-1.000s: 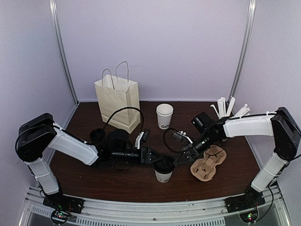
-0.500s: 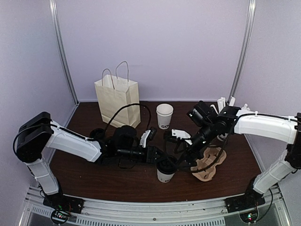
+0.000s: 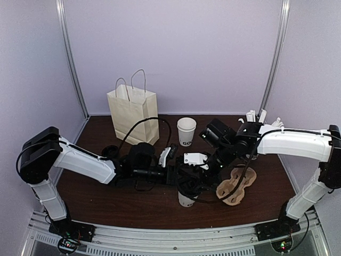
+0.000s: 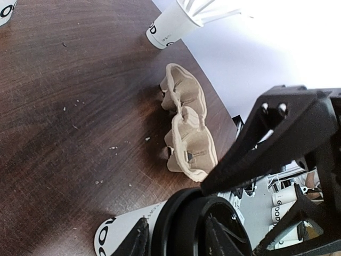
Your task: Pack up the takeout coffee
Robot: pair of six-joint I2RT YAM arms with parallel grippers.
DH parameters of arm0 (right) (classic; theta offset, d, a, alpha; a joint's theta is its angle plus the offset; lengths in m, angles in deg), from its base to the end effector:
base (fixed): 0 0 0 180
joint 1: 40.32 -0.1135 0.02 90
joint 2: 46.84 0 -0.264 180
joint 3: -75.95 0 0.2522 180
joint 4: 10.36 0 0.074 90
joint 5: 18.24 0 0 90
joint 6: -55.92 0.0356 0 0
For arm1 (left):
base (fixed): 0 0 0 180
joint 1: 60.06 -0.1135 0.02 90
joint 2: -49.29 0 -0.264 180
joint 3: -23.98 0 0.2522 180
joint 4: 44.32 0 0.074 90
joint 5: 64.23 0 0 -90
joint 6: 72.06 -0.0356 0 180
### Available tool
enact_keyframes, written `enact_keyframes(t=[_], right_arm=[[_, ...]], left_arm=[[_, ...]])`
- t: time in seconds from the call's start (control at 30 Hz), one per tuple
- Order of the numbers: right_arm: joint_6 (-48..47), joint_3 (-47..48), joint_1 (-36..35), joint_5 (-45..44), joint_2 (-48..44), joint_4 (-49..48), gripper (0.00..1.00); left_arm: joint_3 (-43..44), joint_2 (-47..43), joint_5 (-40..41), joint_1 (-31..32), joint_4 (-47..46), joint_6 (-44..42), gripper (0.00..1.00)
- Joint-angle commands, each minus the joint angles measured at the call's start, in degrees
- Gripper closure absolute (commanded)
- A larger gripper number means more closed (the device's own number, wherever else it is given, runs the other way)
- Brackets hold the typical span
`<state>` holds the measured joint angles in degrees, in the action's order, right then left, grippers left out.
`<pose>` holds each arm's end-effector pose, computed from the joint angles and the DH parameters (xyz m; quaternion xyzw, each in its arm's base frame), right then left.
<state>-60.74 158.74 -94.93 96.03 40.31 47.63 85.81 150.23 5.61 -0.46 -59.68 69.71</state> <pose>0.1663 0.2594 0.2637 -0.6564 0.6877 0.2545 0.1774 0.1737 -0.3203 0.1703 0.1517 0.8161 -0.5270 0.1822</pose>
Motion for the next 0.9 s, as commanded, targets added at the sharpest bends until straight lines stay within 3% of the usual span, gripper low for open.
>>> enact_keyframes(t=[0.0, 0.27, 0.87], right_arm=[[1.0, 3.4, -0.4, -4.0, 1.4, 0.8, 0.14], [0.1, 4.4, -3.0, -2.0, 3.6, 2.5, 0.06], [3.7, 6.2, -3.2, -1.2, 6.7, 3.0, 0.13]], left_arm=[[-4.1, 5.5, -0.3, 1.6, 16.7, -2.0, 0.63], [-5.2, 5.5, -0.2, 1.6, 15.5, -1.0, 0.63], [-6.4, 5.6, -0.3, 1.7, 14.0, -0.1, 0.63]])
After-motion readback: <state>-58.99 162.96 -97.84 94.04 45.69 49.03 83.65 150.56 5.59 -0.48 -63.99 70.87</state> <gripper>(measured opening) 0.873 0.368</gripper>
